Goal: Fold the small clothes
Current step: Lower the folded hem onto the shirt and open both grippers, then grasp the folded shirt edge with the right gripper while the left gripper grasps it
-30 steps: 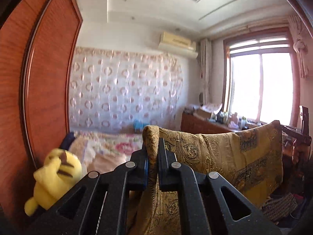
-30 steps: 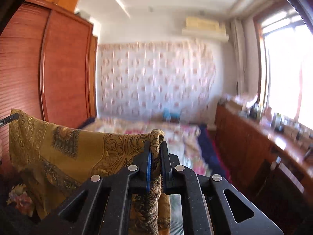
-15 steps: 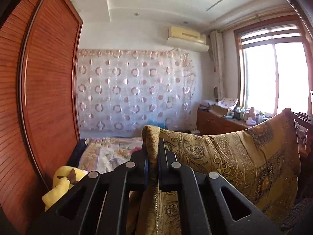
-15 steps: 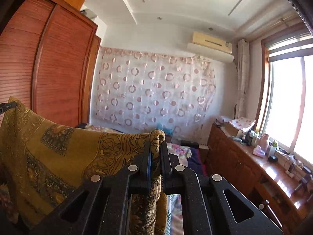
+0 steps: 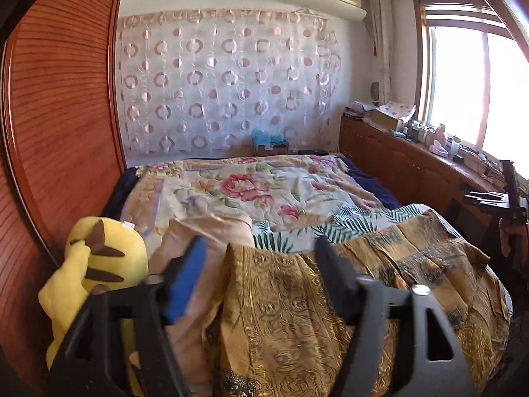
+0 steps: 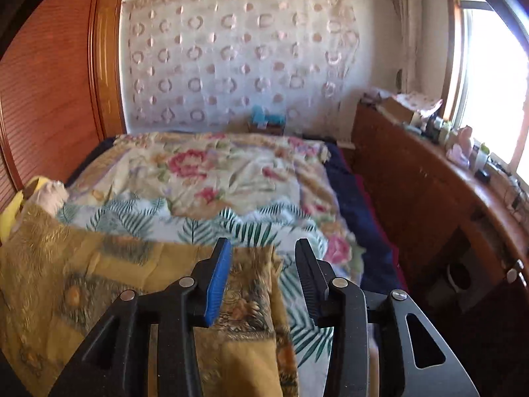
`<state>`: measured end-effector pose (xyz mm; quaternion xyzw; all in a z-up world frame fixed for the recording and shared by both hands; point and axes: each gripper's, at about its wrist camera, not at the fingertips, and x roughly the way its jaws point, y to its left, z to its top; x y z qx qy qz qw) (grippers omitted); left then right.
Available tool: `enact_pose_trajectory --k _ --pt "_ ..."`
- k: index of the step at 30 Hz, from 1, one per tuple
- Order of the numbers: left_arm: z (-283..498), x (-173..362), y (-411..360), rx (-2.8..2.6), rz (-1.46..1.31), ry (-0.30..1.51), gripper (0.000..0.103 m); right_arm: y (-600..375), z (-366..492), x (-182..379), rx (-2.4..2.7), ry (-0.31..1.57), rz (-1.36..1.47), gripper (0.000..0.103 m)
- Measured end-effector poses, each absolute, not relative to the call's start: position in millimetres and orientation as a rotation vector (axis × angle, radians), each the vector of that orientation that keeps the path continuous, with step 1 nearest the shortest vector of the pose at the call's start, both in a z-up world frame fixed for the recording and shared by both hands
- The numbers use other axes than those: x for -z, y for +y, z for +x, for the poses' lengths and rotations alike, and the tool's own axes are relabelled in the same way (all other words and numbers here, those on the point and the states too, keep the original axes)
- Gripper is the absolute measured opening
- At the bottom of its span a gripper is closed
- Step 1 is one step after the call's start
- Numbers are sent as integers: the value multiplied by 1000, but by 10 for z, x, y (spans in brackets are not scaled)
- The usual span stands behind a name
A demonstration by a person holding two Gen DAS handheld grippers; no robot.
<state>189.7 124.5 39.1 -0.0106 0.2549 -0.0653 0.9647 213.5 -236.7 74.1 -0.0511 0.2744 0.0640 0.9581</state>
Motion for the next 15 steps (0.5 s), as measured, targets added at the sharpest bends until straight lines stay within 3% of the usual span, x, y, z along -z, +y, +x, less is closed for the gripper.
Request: enact_pose_trajectory --k 15 --pt "1311 235 1023 170 -8 685 81 -2926 1610 -635 -234 706 -99 42"
